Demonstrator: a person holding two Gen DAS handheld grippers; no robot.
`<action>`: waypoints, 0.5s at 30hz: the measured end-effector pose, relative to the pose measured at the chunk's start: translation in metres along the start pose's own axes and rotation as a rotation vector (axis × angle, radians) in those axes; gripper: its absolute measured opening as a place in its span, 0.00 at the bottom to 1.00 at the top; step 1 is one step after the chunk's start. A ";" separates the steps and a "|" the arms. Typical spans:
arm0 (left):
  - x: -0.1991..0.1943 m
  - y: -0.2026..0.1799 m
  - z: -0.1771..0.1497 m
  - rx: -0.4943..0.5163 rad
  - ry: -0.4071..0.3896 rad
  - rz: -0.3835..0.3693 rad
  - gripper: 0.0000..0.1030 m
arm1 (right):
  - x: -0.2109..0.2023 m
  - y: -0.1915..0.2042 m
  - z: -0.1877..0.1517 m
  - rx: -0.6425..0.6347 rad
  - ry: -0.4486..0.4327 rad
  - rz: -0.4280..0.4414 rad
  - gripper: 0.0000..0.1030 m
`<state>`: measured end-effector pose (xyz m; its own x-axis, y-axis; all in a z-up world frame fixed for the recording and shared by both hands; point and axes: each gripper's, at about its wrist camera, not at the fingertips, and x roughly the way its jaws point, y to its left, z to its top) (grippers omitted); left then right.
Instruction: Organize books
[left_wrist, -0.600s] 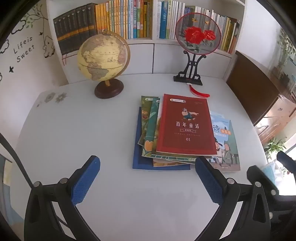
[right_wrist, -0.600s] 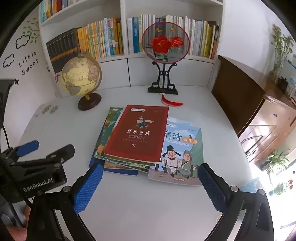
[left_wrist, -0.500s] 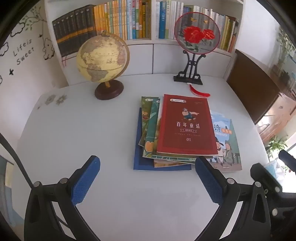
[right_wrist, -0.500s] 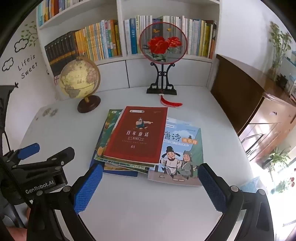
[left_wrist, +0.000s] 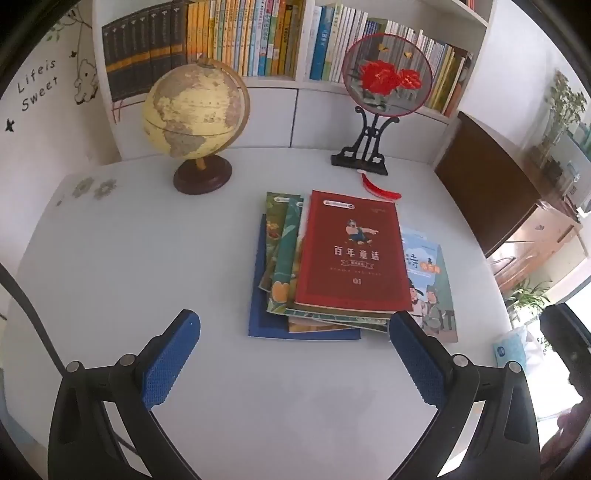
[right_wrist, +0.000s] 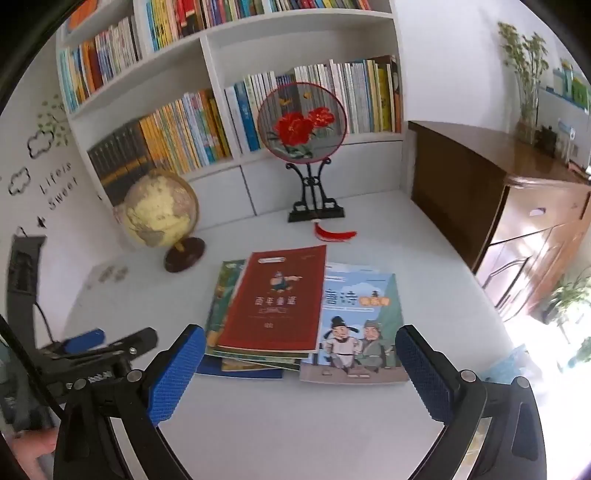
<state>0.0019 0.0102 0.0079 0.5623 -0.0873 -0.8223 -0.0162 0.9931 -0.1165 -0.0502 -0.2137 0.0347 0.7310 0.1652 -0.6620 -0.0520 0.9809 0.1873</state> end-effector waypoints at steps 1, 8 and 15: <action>-0.002 0.002 0.000 -0.002 -0.010 0.005 0.99 | -0.002 -0.002 0.000 0.015 -0.005 0.019 1.00; -0.008 0.009 0.001 -0.001 -0.030 0.034 0.99 | 0.000 0.001 -0.005 0.051 0.026 0.043 1.00; -0.011 0.011 -0.003 0.014 -0.046 0.034 0.99 | -0.007 0.014 -0.005 -0.025 0.002 -0.001 1.00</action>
<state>-0.0074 0.0222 0.0139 0.5989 -0.0501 -0.7992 -0.0248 0.9964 -0.0810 -0.0597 -0.2010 0.0382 0.7296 0.1640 -0.6639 -0.0681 0.9834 0.1681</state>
